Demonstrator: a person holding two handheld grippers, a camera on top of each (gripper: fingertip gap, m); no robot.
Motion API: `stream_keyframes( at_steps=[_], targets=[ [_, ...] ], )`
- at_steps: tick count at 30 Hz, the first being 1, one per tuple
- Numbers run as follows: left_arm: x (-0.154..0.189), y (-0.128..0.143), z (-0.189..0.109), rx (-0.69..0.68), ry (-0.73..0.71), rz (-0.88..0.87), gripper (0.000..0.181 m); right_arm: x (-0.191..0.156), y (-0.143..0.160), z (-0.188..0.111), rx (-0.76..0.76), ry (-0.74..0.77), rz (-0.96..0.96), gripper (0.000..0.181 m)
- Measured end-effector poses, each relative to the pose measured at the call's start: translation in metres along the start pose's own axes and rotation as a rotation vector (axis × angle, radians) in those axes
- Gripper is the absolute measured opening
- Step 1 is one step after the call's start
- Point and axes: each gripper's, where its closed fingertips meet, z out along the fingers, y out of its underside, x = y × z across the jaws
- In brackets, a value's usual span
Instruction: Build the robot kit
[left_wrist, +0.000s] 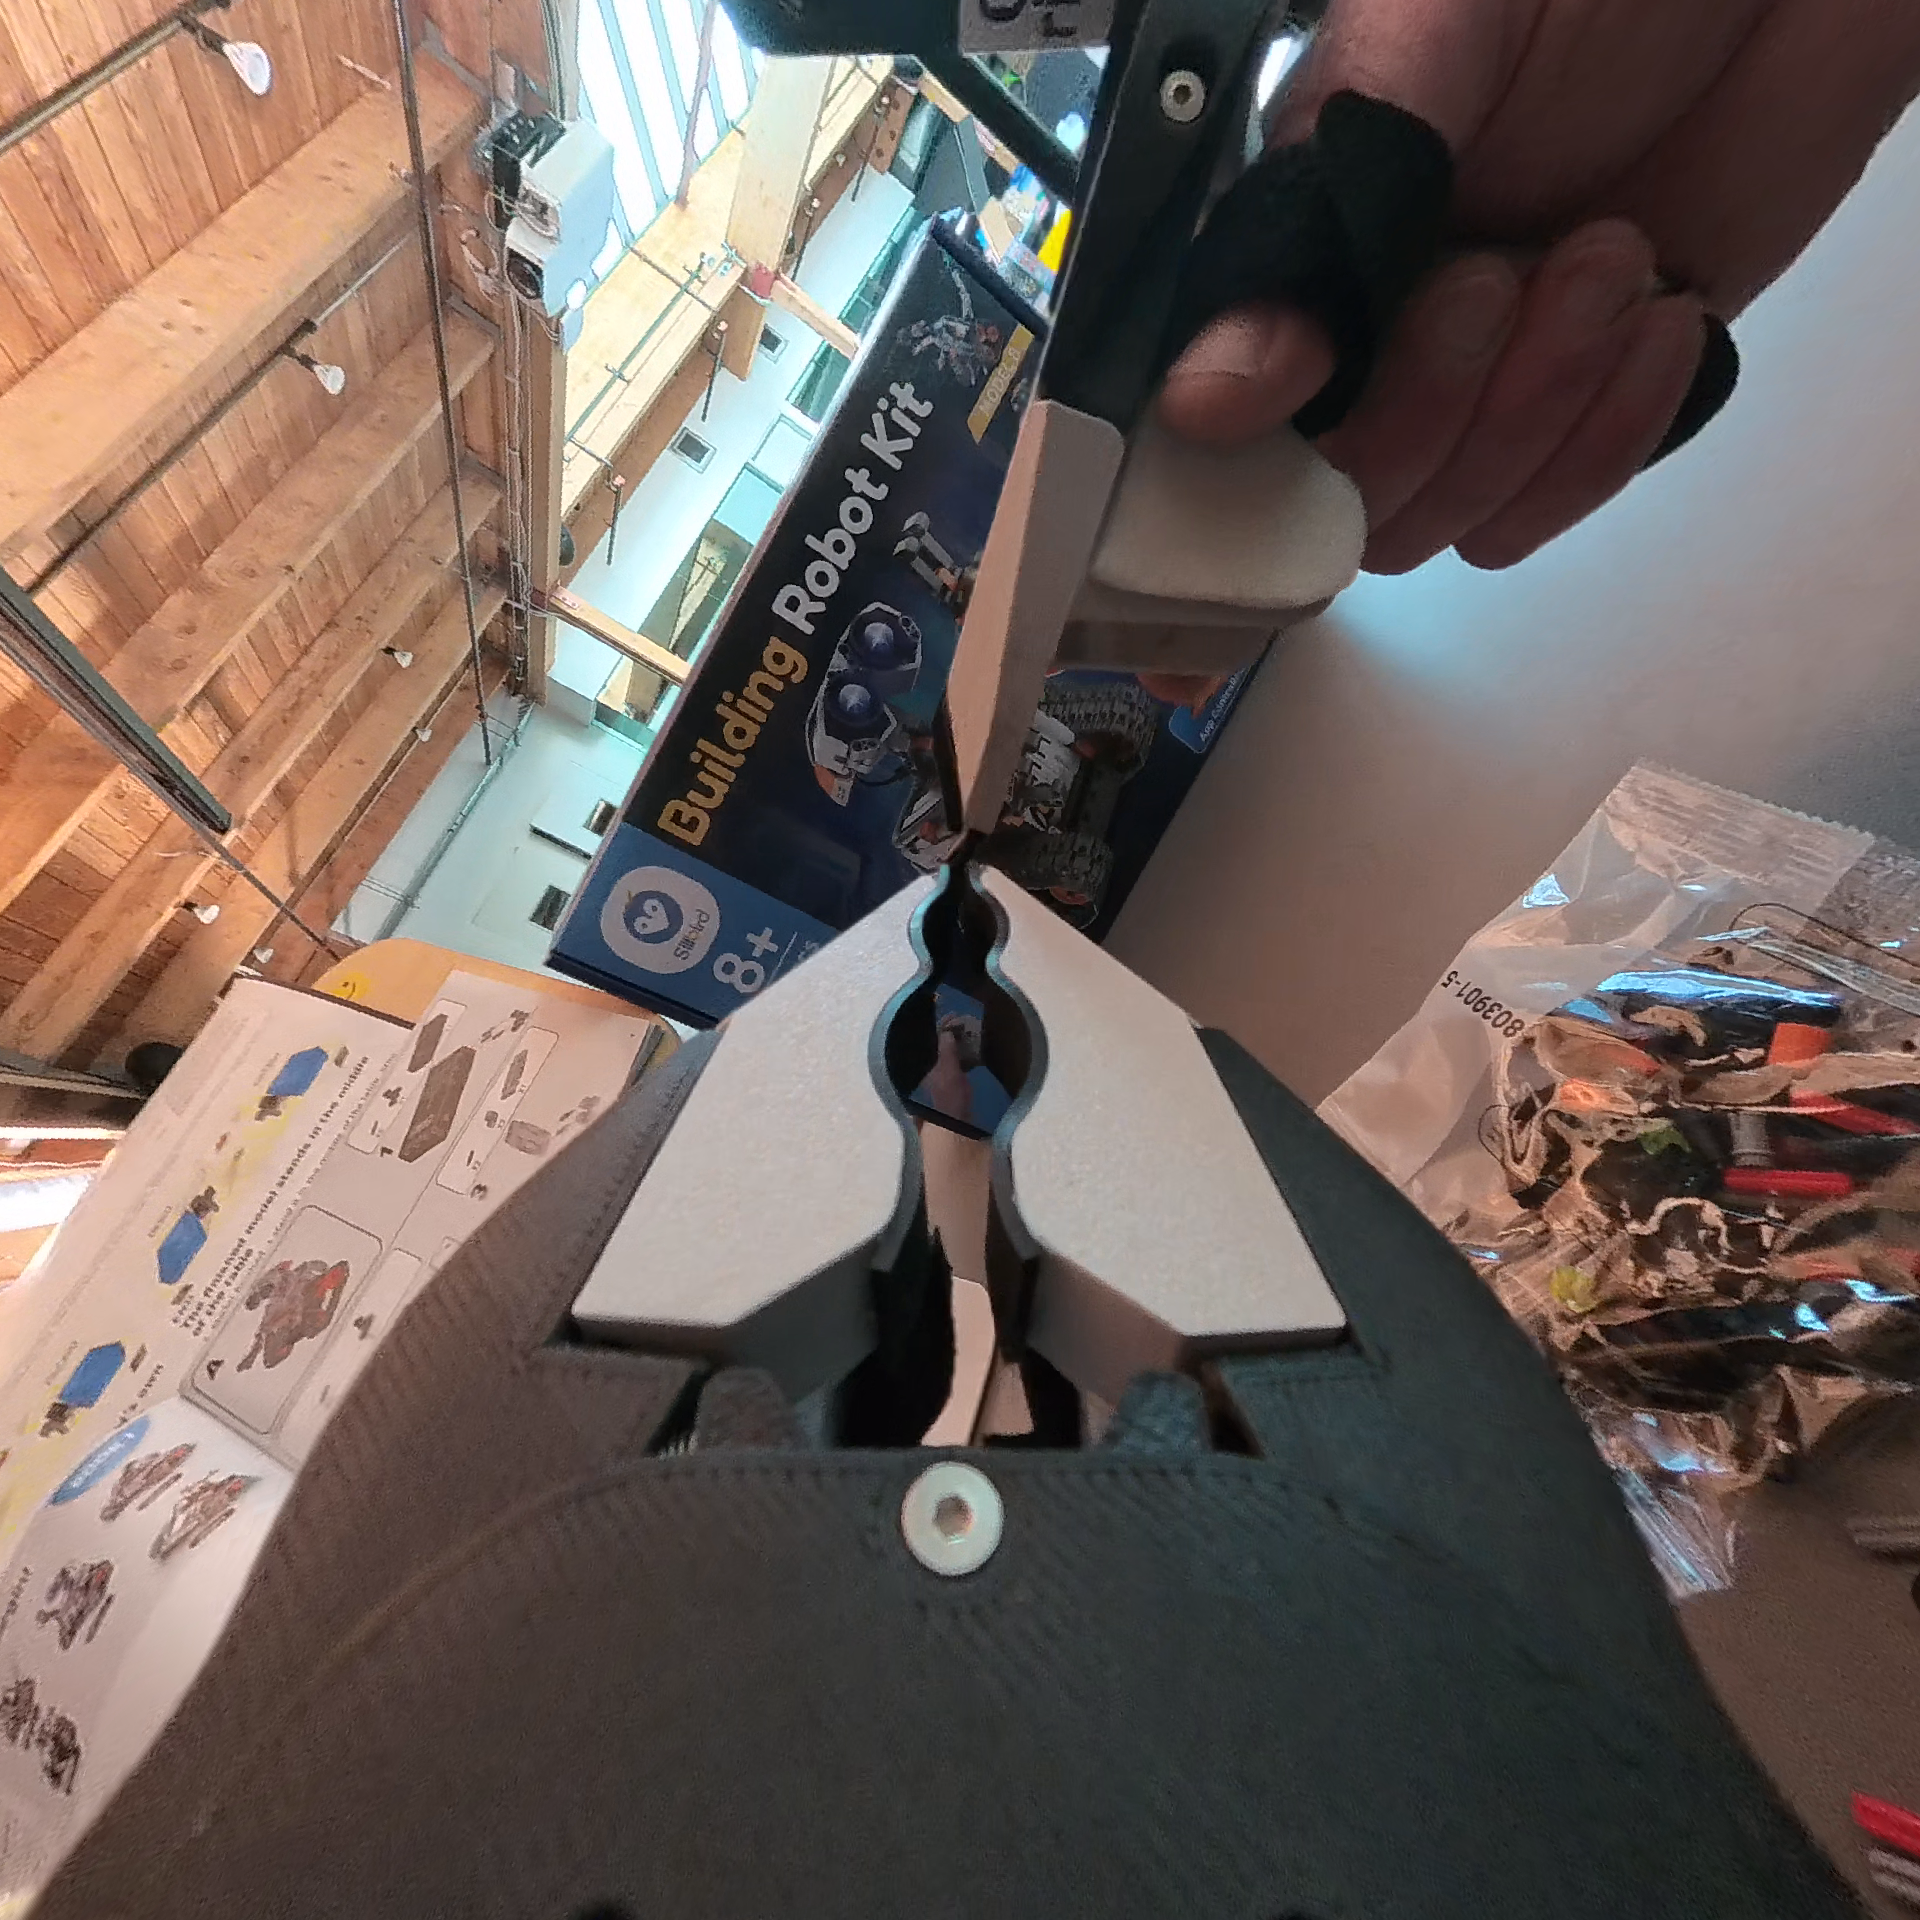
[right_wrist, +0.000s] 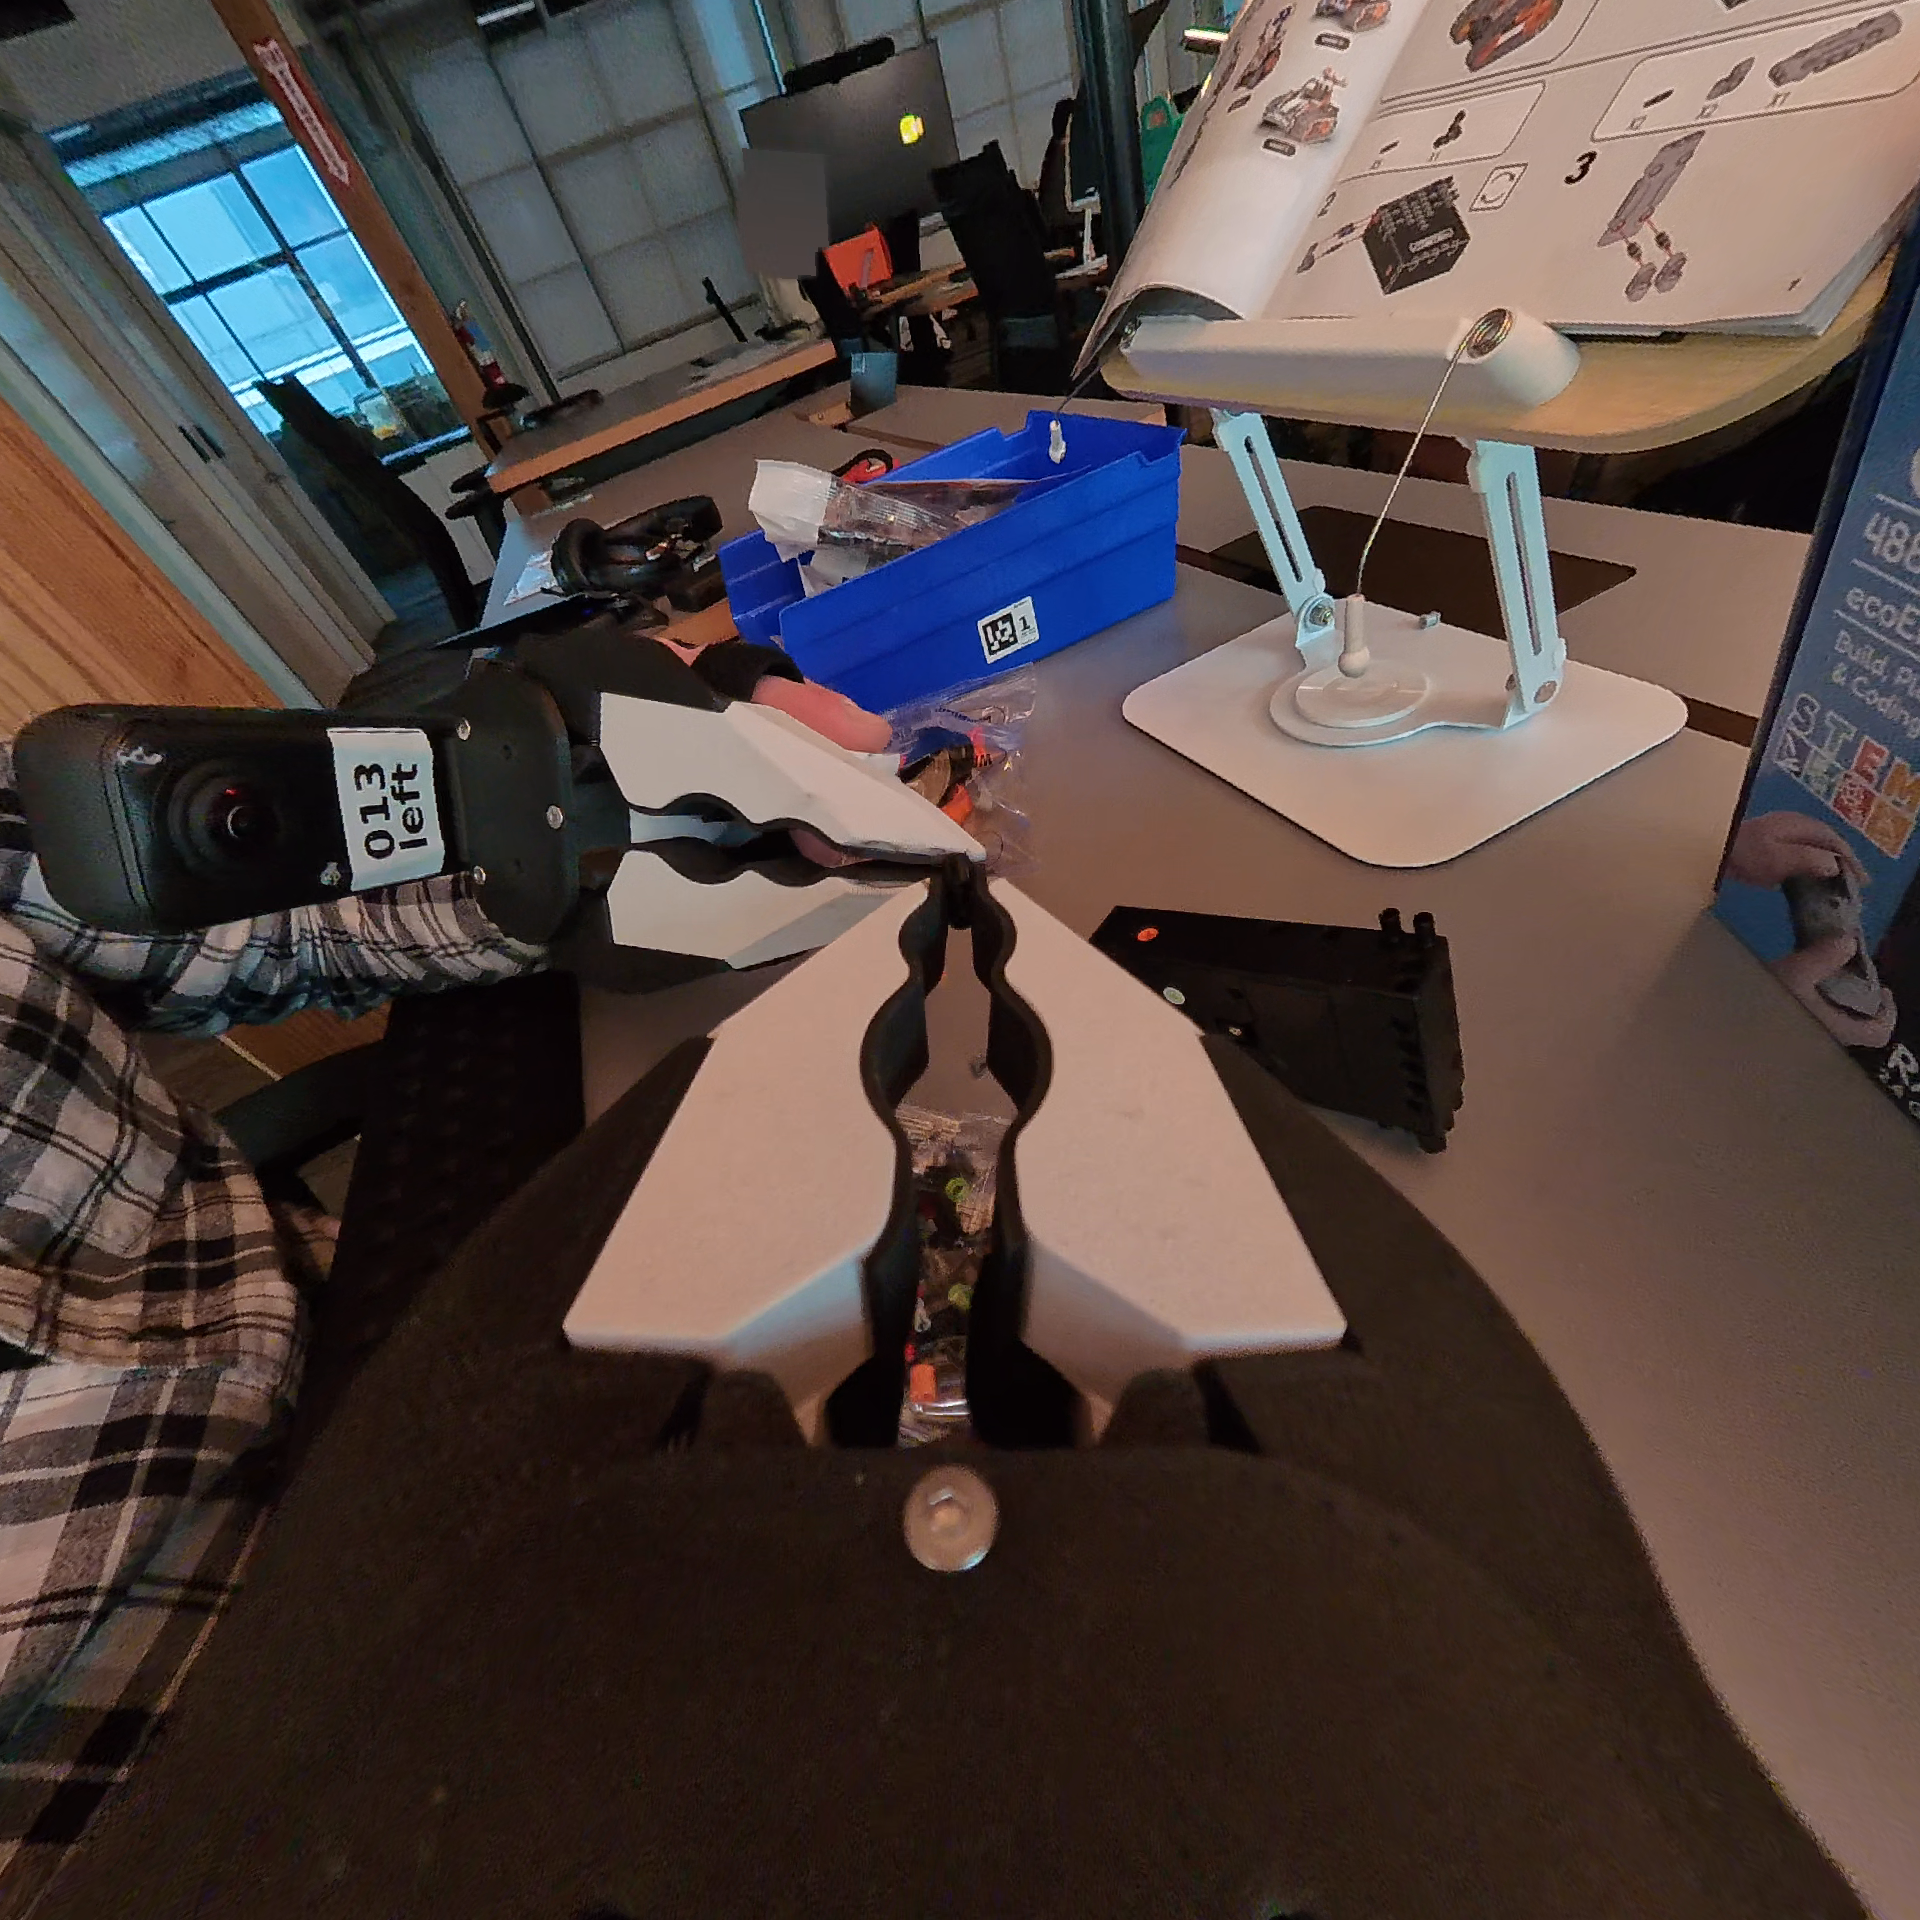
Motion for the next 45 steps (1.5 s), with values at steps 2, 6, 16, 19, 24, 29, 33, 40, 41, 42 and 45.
stream_keyframes(
  at_steps=[2,6,16,19,24,29,33,40,41,42,45],
  targets=[
    [0.000,0.000,0.000,0.000,-0.003,-0.024,0.000,0.001,0.000,0.000,0.004,0.011,-0.010,0.002],
    [-0.003,-0.001,0.000,0.014,-0.026,-0.013,0.004,0.002,0.002,-0.002,-0.030,0.028,-0.030,0.001],
    [0.008,-0.001,0.001,0.011,0.021,0.066,0.002,0.002,0.008,-0.001,-0.083,0.035,-0.032,0.001],
    [0.007,-0.001,0.003,0.002,0.009,0.032,0.000,0.002,0.003,-0.001,-0.033,0.033,-0.003,0.001],
    [0.002,-0.004,0.002,0.009,-0.022,0.016,0.000,0.003,0.001,-0.001,-0.014,0.036,0.006,0.010],
    [0.005,-0.005,0.004,0.010,-0.021,0.034,0.000,0.000,0.002,0.000,-0.024,0.023,-0.002,0.003],
    [0.005,-0.004,0.006,0.015,-0.007,-0.001,0.000,0.001,0.002,0.000,-0.040,0.040,-0.040,0.002],
    [0.016,0.087,0.024,-0.346,0.214,-0.320,0.055,0.063,0.014,0.003,-0.285,0.287,-0.317,0.001],
    [0.022,0.100,0.024,-0.389,0.245,-0.367,0.056,0.072,0.017,0.006,-0.333,0.311,-0.361,0.001],
    [0.029,0.113,0.023,-0.438,0.283,-0.413,0.058,0.081,0.020,0.008,-0.381,0.332,-0.405,0.002],
    [0.042,0.131,0.021,-0.484,0.347,-0.510,0.053,0.098,0.029,0.017,-0.487,0.359,-0.492,0.002]
  ],
)
